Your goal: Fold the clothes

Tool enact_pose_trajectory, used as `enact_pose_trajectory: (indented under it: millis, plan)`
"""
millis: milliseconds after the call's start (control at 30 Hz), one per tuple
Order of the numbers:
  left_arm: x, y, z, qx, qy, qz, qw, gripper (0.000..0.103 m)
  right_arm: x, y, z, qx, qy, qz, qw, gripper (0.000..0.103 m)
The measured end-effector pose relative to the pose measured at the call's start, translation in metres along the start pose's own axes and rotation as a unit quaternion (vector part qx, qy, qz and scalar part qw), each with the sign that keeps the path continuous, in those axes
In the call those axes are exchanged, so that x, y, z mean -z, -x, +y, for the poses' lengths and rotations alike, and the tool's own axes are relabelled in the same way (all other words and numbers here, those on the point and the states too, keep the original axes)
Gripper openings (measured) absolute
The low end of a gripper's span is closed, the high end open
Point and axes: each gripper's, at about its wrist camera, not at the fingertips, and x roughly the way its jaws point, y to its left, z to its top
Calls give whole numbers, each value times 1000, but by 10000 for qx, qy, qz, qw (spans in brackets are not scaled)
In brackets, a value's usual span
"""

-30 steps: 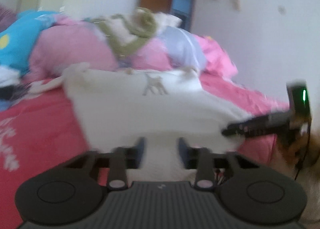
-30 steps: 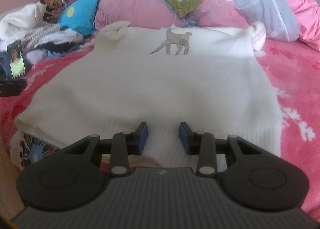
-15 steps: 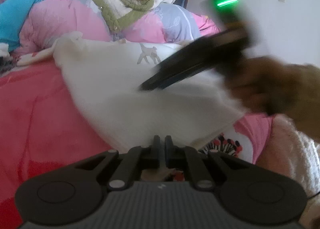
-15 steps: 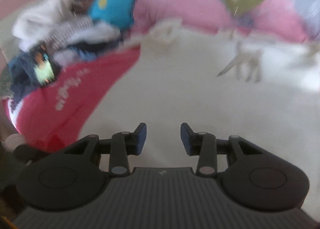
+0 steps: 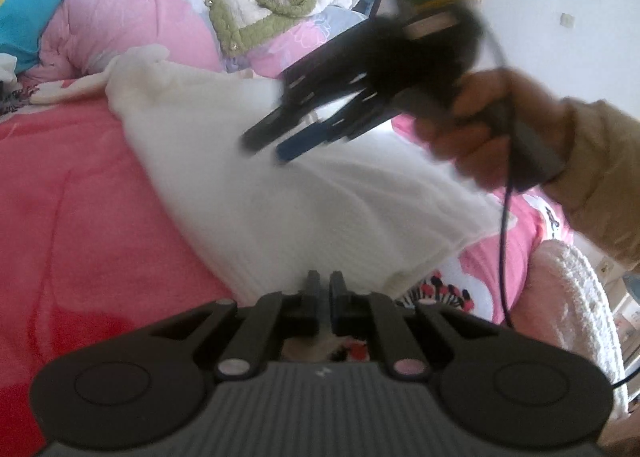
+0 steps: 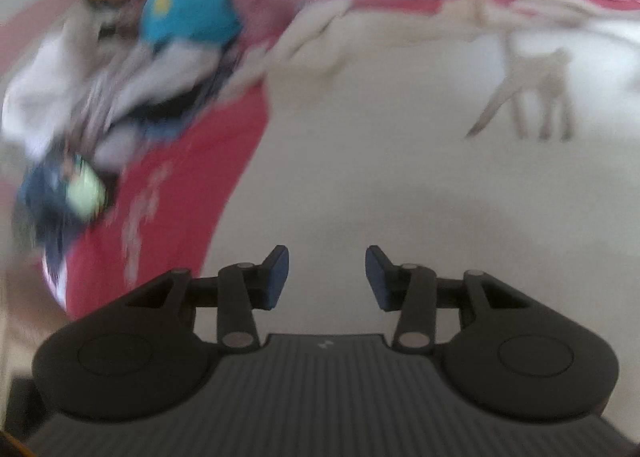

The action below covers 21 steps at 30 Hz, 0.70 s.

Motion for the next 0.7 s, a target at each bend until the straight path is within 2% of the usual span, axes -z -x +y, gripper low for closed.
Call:
enact_pose_trajectory:
  millis: [33, 133, 200, 300, 367, 467, 533, 633, 667, 700]
  plan:
    - [0, 0, 0, -6, -14, -9, 10000, 6, 0, -14, 6, 34, 99, 86, 9999, 42]
    - [2, 1, -2, -37, -71, -36, 10000, 6, -13, -50, 8, 152, 226, -185, 9995, 47]
    - [3, 1, -4, -61, -127, -45, 9999, 6, -27, -51, -6, 30, -363, -396, 9986, 47]
    - [2, 0, -4, -54, -121, -37, 9999, 6, -23, -15, -19, -25, -745, -669, 9950, 47]
    - [1, 0, -3, -35, -95, -26, 9999, 7, -4, 26, -23, 287, -478, -872, 9946, 47]
    - [1, -1, -3, -34, -94, -31, 9999, 7, 37, 65, -33, 469, -467, -743, 9950, 47]
    - [0, -1, -4, -60, -144, -48, 9999, 7, 57, 71, -46, 657, -441, -448, 9959, 47]
    - [2, -1, -8, -149, -304, -92, 9994, 7, 69, 60, -75, 1014, -460, -285, 9934, 38]
    - [3, -1, -10, -183, -367, -110, 9991, 7, 63, 58, -87, 1010, -650, -416, 9919, 36]
    - [3, -1, -12, -216, -426, -128, 9988, 7, 55, 57, -99, 984, -869, -577, 9897, 28]
